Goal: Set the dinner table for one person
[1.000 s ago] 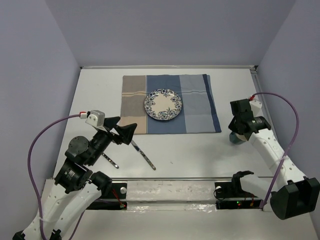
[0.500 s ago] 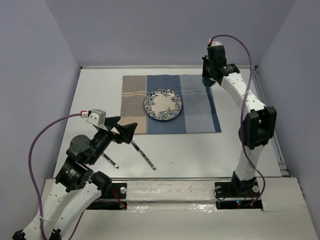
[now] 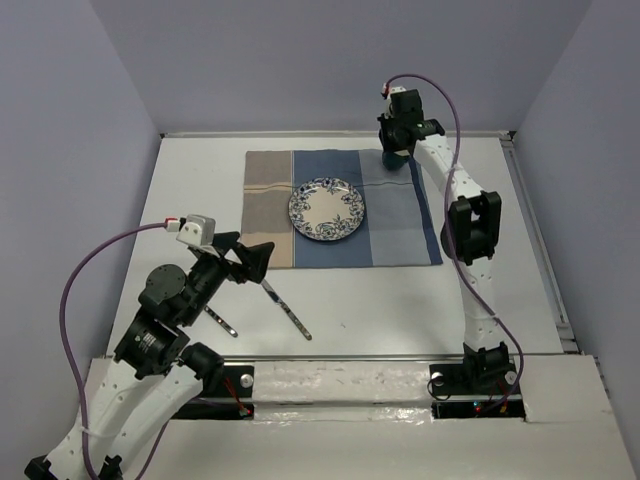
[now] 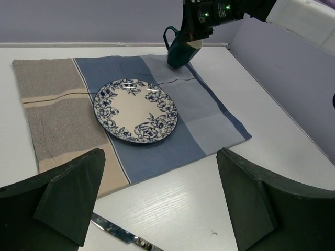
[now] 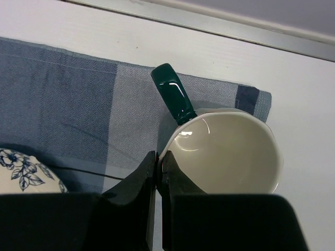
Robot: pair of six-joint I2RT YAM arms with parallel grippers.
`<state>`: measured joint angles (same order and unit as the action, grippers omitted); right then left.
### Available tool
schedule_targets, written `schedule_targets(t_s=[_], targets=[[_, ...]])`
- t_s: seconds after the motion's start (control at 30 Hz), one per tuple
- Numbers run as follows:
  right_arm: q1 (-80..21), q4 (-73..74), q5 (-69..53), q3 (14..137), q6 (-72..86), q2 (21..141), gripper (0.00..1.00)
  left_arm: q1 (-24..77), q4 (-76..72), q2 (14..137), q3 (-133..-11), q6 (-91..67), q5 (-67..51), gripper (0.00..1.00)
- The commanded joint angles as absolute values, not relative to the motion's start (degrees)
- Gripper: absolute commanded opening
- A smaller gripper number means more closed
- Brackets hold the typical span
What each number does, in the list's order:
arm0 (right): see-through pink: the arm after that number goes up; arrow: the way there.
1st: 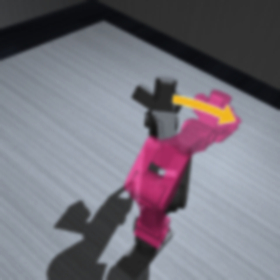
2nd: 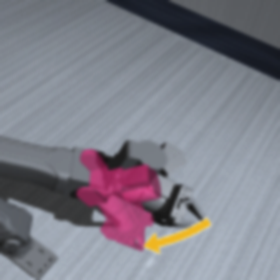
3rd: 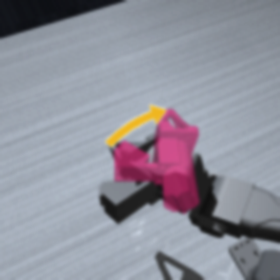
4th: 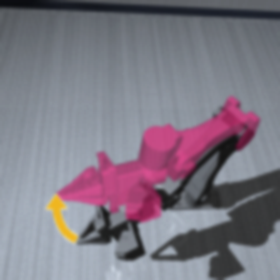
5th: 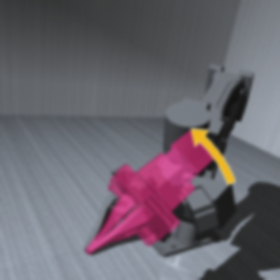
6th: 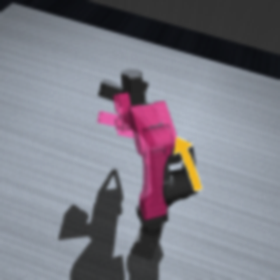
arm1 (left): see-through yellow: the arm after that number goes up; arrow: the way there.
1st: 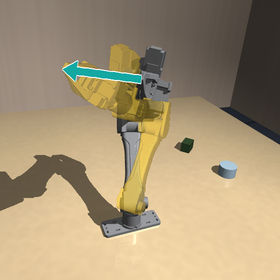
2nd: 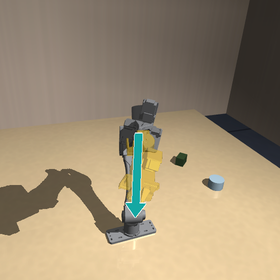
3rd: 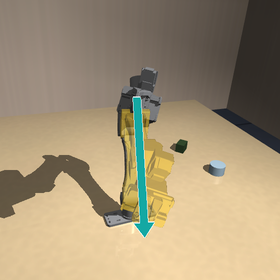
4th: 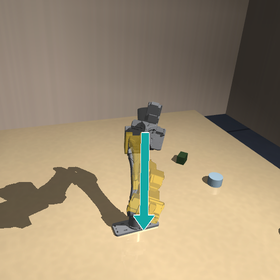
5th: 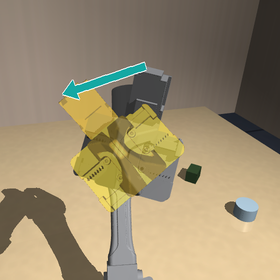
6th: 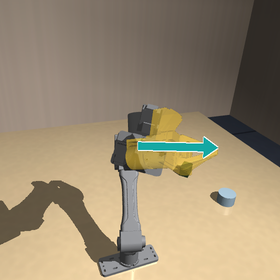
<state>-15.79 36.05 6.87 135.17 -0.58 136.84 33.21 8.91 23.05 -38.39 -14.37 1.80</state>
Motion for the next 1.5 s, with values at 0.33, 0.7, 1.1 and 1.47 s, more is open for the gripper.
schedule_targets(t_s=[0.33, 0.7, 1.1, 1.47], targets=[[-16.00, 31.12, 9.23, 142.56, -5.19, 141.59, 0.07, 30.94, 6.77, 25.22, -40.25, -13.45, 2.29, 0.99], [-16.61, 29.62, 4.85, 138.02, 2.08, 130.20, 0.78, 28.31, 6.68, 24.44, -40.17, -13.80, 3.51, 0.99], [-37.24, 10.05, -1.14, 89.33, 12.74, 98.98, 0.80, 24.08, 7.03, 22.50, -40.17, -15.12, 8.87, 0.99], [-64.94, 3.43, 12.30, 65.04, 22.32, 94.74, 0.70, 21.88, 6.59, 22.23, -39.90, -15.56, 9.05, 0.99]])
